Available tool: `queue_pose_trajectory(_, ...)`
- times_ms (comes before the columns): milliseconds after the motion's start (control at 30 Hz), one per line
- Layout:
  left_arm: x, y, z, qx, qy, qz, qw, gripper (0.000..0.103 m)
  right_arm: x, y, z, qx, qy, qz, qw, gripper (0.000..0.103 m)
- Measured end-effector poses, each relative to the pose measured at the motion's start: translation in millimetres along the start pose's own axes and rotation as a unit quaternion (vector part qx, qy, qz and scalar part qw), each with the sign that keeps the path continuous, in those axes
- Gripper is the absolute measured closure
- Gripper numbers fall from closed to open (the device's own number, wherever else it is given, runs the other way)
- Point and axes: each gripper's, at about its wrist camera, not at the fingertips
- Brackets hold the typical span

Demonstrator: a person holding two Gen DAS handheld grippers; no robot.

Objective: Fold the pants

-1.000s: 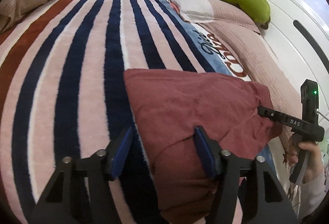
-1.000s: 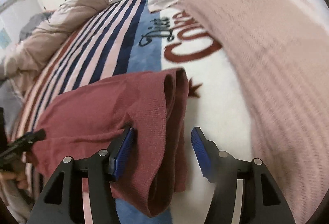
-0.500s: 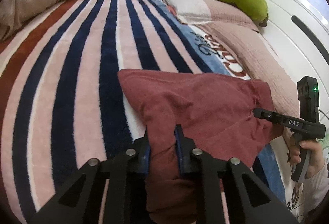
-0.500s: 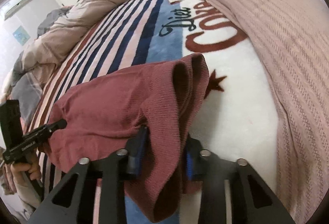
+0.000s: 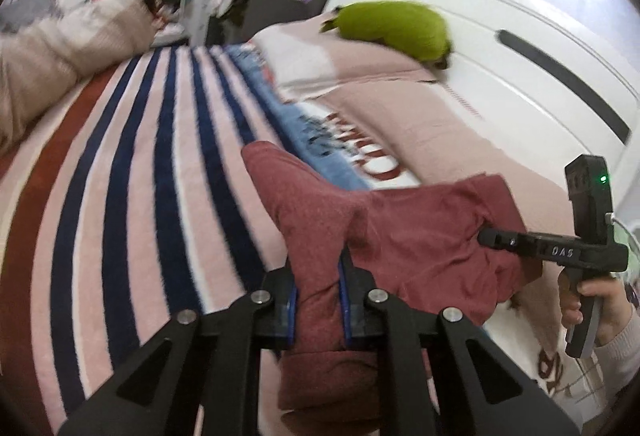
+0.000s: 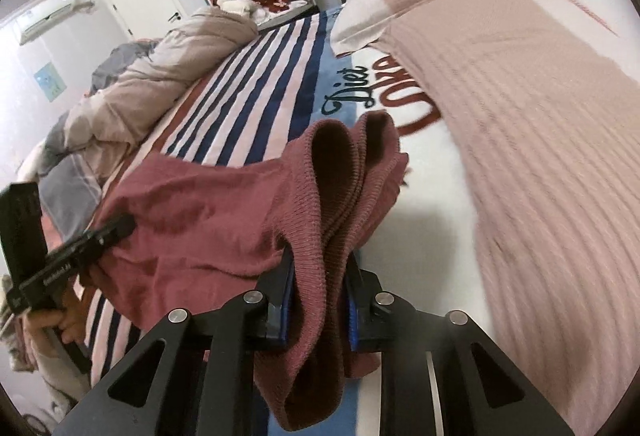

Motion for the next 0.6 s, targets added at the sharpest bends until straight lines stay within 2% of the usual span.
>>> queue_pose_trajectory(100,-21,-3,28,0.023,-0.017,0.021,0.9994,0.090,-31,-27,7,0.012,0.001,0.012,1.000,0.088)
queue_pose_trajectory(267,-52,-12,63,0.050,-0.022,0.040,0.9977,0.090,-72,-56,11,0.017,0.001,0.033,0.999,0.088)
queue_pose_trajectory(433,-83,-27,76,0.057,-0.002,0.046,0.9974,0.090,-93,-70,-4,0.007,0.008,0.048,0.999,0.088)
queue_pose_trajectory(600,-122,-48,68,0.048,0.030,0.057,0.9968,0.090,-92,-79,-38,-0.017,0.025,0.046,0.998,0.088)
Point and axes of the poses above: each gripper's, at about its wrist camera, not at the fingertips, and x roughly the way its jaws point, z to its right, y to its top, and after that the axes turned 15 degrees about -z, right-handed
